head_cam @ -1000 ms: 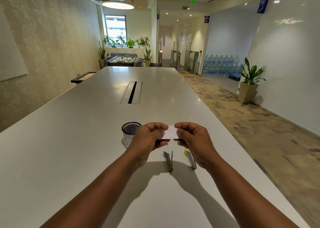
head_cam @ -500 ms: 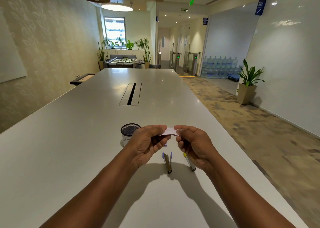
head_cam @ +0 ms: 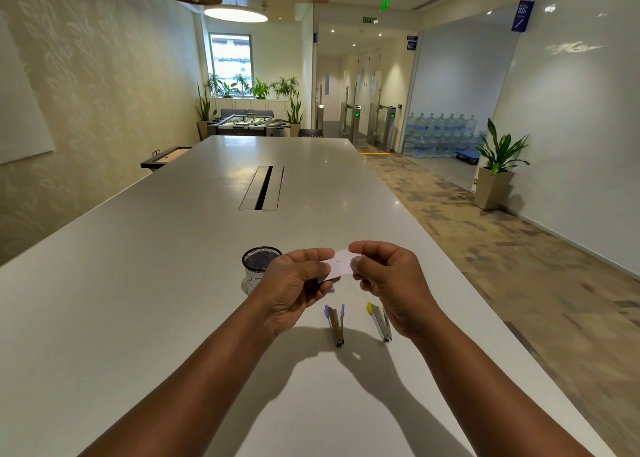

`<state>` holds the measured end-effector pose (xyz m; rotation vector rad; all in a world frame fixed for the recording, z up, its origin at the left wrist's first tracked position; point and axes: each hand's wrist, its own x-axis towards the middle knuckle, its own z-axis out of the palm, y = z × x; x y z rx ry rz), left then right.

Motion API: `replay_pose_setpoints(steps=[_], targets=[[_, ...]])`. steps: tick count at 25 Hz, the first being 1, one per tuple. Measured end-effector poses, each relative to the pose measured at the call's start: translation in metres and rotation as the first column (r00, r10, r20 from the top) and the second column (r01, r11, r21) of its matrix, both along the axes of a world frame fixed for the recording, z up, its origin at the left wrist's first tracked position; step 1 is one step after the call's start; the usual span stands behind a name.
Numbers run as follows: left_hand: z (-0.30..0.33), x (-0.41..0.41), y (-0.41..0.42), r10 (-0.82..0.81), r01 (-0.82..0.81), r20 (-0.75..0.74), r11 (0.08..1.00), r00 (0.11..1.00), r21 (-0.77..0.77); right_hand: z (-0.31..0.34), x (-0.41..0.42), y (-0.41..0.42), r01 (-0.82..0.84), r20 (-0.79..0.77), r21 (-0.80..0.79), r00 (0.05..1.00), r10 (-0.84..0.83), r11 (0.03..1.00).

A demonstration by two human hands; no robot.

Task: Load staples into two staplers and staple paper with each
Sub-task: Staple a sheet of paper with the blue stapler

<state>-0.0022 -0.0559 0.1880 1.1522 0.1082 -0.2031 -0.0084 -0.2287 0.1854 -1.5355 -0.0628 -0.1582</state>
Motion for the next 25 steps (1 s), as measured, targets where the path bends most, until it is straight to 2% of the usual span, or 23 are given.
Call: replay_pose_setpoints(steps=[17, 25], targets=[[-0.008, 0.003, -0.007, 0.043, -0.046, 0.036, 0.997, 0.998, 0.068, -0.014, 0.001, 0.0, -0.048, 0.074, -0.145, 0.996, 0.059, 0.988], [-0.009, 0.004, -0.013, 0.145, -0.148, -0.107, 0.989, 0.984, -0.022, -0.017, 0.002, 0.002, -0.067, 0.02, -0.112, 0.997, 0.07, 0.991]])
